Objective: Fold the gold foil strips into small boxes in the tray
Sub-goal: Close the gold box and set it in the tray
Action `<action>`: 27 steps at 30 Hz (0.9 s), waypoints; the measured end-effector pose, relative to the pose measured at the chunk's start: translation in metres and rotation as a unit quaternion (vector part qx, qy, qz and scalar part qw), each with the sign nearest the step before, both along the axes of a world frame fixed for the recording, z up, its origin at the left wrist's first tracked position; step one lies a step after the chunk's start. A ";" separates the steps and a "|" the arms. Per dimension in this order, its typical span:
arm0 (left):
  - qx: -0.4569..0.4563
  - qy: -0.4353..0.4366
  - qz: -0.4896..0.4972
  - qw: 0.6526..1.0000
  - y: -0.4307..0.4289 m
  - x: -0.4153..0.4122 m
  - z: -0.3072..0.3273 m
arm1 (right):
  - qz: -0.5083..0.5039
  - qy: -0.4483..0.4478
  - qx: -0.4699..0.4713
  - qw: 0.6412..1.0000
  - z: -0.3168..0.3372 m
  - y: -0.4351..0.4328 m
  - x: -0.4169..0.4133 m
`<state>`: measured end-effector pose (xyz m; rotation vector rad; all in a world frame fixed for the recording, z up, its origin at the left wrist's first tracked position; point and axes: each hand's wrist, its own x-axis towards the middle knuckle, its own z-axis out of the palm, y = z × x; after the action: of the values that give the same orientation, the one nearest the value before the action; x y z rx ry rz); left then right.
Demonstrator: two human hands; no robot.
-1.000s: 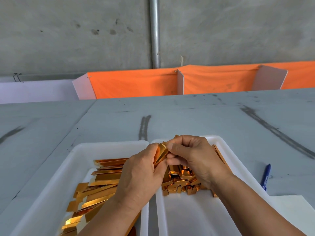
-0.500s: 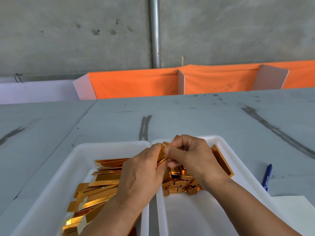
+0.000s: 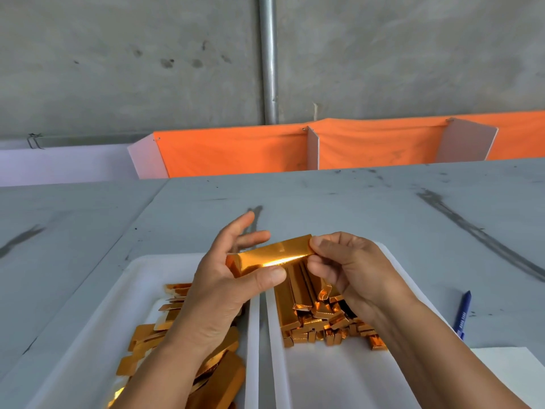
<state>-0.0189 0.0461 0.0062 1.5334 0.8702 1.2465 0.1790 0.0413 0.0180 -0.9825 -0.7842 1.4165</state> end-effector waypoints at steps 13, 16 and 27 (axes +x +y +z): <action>0.010 -0.005 -0.038 0.999 -0.003 0.008 -0.007 | -0.008 -0.111 0.024 0.994 -0.005 -0.002 -0.007; 0.018 -0.017 -0.014 1.000 -0.003 0.010 -0.005 | 0.016 -0.171 0.044 0.984 -0.007 -0.003 -0.013; 0.114 0.069 0.107 0.985 -0.006 0.017 -0.007 | 0.134 -0.271 0.081 0.950 -0.013 -0.010 -0.027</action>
<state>-0.0019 0.0402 -0.0009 1.7605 1.0326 1.4480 0.1520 0.0314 0.0049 -1.1849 -1.4636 1.2895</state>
